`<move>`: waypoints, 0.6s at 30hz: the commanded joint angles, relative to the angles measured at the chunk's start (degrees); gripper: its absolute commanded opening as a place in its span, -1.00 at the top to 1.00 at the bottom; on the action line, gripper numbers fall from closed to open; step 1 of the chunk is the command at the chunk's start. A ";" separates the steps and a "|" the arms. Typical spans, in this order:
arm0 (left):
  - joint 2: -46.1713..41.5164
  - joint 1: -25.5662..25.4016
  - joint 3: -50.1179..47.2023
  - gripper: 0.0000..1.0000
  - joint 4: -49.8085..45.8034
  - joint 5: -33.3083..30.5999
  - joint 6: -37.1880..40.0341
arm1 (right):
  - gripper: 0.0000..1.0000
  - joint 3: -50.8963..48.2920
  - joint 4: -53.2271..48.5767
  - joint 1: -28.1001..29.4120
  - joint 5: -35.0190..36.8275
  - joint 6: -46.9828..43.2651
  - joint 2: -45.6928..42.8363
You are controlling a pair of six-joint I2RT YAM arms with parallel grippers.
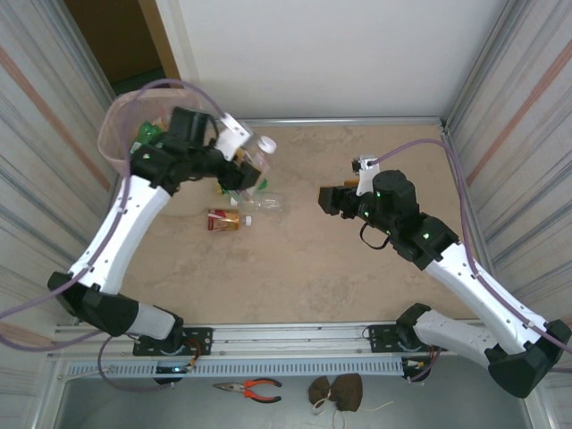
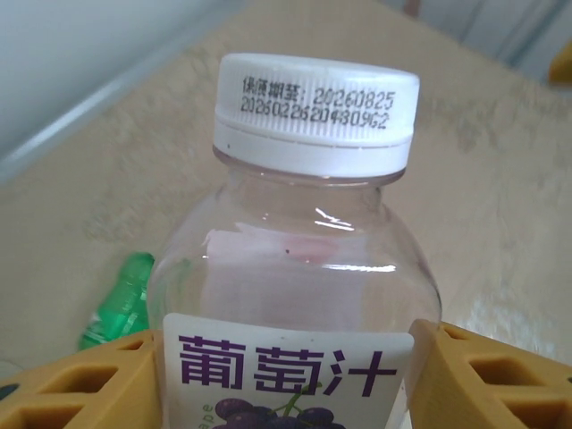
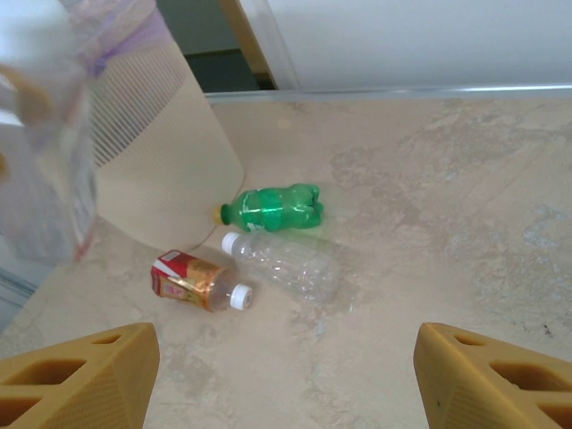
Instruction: Put the plastic bottles in the bin
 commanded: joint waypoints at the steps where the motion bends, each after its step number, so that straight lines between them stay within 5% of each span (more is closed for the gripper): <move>1: -2.16 5.52 4.09 0.00 3.04 8.05 -5.14 | -0.48 -0.80 0.36 -0.46 -0.05 -0.06 -0.63; 11: 3.32 21.58 17.33 0.01 -0.17 9.31 -7.66 | -0.48 -0.50 0.82 -0.64 -0.42 -0.13 0.13; 18: 6.82 28.18 18.78 0.06 0.98 -3.99 -4.29 | -0.49 -0.73 2.36 -1.28 -2.15 -0.06 2.70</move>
